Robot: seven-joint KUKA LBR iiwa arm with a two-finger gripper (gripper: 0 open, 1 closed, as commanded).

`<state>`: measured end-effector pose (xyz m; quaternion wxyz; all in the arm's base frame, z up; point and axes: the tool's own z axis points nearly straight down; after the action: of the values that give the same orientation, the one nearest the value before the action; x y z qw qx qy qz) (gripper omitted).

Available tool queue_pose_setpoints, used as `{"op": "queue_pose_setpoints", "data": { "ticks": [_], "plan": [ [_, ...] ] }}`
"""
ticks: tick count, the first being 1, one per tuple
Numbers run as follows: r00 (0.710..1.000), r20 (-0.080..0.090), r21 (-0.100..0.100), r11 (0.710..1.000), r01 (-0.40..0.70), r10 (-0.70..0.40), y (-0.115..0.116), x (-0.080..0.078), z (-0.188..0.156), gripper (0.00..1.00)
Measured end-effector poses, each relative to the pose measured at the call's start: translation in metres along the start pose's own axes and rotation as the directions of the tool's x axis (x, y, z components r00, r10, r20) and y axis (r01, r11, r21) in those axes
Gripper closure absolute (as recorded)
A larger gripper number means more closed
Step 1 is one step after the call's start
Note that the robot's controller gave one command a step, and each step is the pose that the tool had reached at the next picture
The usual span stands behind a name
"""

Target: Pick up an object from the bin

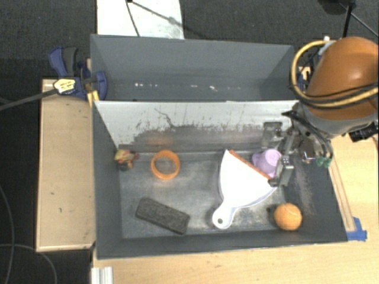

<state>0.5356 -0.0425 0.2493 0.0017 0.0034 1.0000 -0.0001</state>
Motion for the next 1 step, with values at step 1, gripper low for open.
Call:
{"op": "queue_pose_setpoints", "data": {
  "ticks": [1],
  "plan": [
    [1.0, 0.006, 0.0, 1.0, -0.017, 0.017, 0.0014, 0.0044, 0.0537, 0.0]
  ]
}}
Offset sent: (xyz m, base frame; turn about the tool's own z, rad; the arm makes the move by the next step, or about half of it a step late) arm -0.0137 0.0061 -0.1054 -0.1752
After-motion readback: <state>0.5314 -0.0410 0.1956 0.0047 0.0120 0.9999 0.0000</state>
